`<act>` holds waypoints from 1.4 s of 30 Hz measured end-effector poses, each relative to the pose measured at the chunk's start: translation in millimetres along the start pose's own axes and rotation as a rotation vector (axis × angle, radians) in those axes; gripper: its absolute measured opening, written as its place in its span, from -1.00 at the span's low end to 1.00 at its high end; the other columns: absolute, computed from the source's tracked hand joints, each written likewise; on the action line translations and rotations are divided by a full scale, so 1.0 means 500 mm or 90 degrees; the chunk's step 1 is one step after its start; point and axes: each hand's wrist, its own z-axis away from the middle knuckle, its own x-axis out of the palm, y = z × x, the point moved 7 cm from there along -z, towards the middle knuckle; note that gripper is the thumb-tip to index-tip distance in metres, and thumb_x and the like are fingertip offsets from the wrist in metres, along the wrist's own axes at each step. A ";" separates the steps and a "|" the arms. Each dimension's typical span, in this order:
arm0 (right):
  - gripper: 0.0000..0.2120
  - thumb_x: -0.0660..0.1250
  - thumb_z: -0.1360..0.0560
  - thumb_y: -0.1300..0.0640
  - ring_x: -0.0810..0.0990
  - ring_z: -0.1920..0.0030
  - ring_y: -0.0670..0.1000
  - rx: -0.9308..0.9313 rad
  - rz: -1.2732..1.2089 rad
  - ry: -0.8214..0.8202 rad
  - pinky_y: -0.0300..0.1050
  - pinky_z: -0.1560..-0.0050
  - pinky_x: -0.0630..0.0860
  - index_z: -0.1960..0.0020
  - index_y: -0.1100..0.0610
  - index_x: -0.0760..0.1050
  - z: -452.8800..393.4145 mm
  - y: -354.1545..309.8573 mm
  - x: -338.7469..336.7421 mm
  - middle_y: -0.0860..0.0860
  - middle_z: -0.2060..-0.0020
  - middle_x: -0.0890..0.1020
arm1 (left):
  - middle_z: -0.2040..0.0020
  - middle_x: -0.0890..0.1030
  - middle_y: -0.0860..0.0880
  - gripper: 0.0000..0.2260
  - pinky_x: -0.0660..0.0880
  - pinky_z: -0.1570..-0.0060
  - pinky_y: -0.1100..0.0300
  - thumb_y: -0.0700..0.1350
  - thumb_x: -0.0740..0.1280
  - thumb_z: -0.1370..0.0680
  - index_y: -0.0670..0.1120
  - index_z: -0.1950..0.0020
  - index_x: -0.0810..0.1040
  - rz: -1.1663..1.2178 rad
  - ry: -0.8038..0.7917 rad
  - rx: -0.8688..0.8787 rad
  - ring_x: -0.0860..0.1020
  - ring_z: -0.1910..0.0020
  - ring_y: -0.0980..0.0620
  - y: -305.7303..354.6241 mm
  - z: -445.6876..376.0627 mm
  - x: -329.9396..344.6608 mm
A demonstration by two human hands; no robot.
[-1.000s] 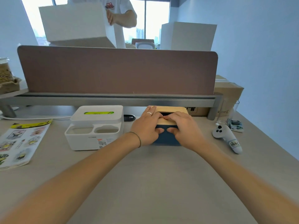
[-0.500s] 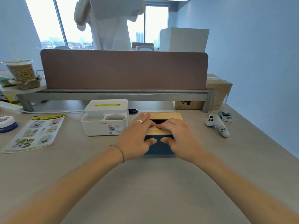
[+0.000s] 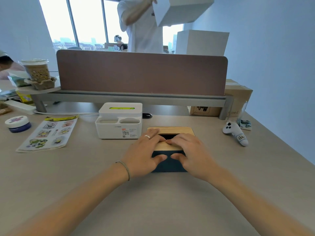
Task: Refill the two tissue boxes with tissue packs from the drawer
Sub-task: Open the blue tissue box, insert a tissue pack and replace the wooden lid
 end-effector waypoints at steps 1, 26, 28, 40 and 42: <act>-0.57 0.47 -0.47 0.13 0.50 -0.18 -0.03 0.010 -0.007 -0.006 -0.14 -0.25 0.40 -0.33 0.05 0.54 0.001 0.003 0.003 -0.07 -0.17 0.59 | -0.60 0.15 0.10 -0.52 0.30 -0.46 -0.02 0.18 0.36 -0.53 0.16 -0.42 0.37 0.004 0.000 0.005 0.13 -0.58 0.07 -0.001 0.001 0.003; -0.51 -0.05 -0.66 -0.12 0.55 0.25 0.03 0.164 0.172 -0.144 0.00 0.22 0.48 0.16 0.07 0.54 -0.112 -0.011 0.067 -0.03 0.34 0.51 | -0.42 0.35 0.36 0.17 0.31 -0.38 0.39 -0.03 0.67 -0.25 0.12 -0.64 -0.05 0.519 -0.011 -0.103 0.31 -0.44 0.34 -0.115 -0.013 0.069; -0.53 -0.07 -0.66 -0.09 0.54 0.22 0.05 0.131 0.209 -0.145 -0.04 0.34 0.33 0.03 0.08 0.56 -0.114 -0.013 0.071 -0.05 0.34 0.45 | -0.38 0.36 0.44 0.18 0.29 -0.41 0.35 0.01 0.66 -0.24 0.11 -0.64 -0.06 0.511 -0.006 -0.101 0.28 -0.46 0.34 -0.116 -0.013 0.070; -0.51 -0.08 -0.67 -0.11 0.49 0.34 -0.05 0.141 0.228 -0.082 -0.09 0.30 0.39 0.16 0.03 0.53 -0.112 -0.022 0.056 -0.07 0.39 0.45 | -0.41 0.47 0.22 0.05 0.38 -0.43 0.07 -0.08 0.67 -0.28 0.11 -0.61 0.10 0.471 0.028 -0.084 0.36 -0.45 0.23 -0.107 -0.015 0.053; -0.51 -0.08 -0.67 -0.12 0.48 0.35 -0.06 0.139 0.220 -0.077 -0.10 0.30 0.37 0.18 0.02 0.53 -0.112 -0.020 0.056 -0.08 0.40 0.46 | -0.41 0.46 0.21 0.05 0.38 -0.43 0.05 -0.07 0.66 -0.29 0.11 -0.61 0.10 0.470 0.027 -0.085 0.37 -0.44 0.23 -0.107 -0.015 0.055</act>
